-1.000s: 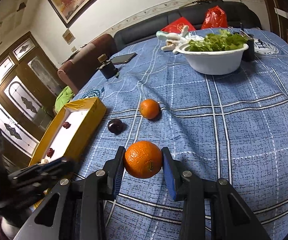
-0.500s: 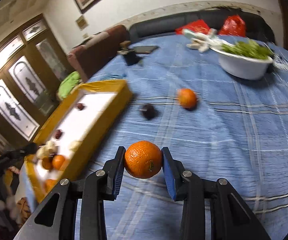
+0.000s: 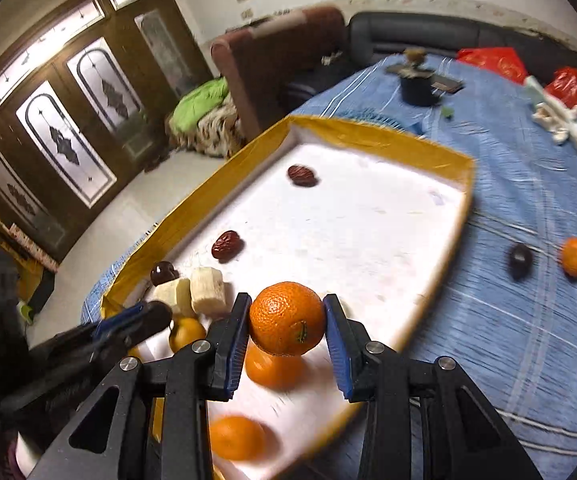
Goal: Organize fruits
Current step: 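Carry the plum and mandarin into the tray and open both tools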
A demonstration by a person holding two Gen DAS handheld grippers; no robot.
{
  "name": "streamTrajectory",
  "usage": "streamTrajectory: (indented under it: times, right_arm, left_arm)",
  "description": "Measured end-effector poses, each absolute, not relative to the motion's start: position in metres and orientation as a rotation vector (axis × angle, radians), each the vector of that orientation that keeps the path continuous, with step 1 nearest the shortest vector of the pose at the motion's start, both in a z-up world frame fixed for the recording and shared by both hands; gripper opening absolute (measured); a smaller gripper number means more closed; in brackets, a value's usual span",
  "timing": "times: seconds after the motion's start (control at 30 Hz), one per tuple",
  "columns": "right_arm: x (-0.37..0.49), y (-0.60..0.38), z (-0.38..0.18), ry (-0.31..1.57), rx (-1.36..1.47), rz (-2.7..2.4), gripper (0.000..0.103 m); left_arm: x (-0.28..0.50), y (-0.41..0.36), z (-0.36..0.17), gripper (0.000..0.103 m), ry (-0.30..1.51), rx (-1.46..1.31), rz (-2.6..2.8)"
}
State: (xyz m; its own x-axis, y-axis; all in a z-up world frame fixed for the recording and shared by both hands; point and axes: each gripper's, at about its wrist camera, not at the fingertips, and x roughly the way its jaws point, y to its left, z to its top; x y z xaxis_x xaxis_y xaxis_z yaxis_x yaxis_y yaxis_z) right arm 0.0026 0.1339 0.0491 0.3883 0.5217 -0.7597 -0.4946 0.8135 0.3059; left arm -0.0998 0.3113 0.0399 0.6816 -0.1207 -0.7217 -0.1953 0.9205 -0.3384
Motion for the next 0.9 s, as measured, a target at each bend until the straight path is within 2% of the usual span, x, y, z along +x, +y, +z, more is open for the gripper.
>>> streamTrajectory:
  times: [0.03, 0.13, 0.2, 0.27, 0.4, 0.47, 0.6, 0.73, 0.9]
  right_arm:
    - [0.006, 0.14, 0.046, 0.993, 0.026, 0.646, 0.041]
    - [0.013, 0.158, 0.038, 1.018, -0.003, 0.633, 0.042]
    - [0.015, 0.166, 0.033, 1.022, -0.018, 0.623, 0.042]
    - [0.017, 0.169, 0.032, 1.021, -0.017, 0.606, 0.042]
    - [0.021, 0.17, 0.033, 1.018, 0.002, 0.598, 0.043]
    - [0.02, 0.168, 0.037, 1.005, 0.003, 0.591, 0.051]
    - [0.014, 0.164, 0.047, 0.974, -0.006, 0.59, 0.051]
    - [0.004, 0.153, 0.06, 0.931, -0.012, 0.59, 0.053]
    - [-0.01, 0.123, 0.072, 0.876, -0.03, 0.553, 0.059]
  left_arm:
    - [-0.1, 0.313, 0.04, 0.031, 0.826, -0.418, 0.039]
    - [-0.105, 0.324, 0.044, 0.054, 0.818, -0.439, 0.037]
    - [-0.11, 0.332, 0.05, 0.056, 0.795, -0.446, 0.037]
    - [-0.114, 0.339, 0.055, 0.065, 0.779, -0.455, 0.044]
    - [-0.118, 0.347, 0.06, 0.072, 0.761, -0.466, 0.055]
    - [-0.118, 0.348, 0.059, 0.073, 0.766, -0.479, 0.058]
    - [-0.118, 0.345, 0.059, 0.073, 0.779, -0.477, 0.075]
    - [-0.119, 0.331, 0.067, 0.084, 0.786, -0.409, 0.14]
    - [-0.12, 0.308, 0.076, 0.09, 0.782, -0.324, 0.171]
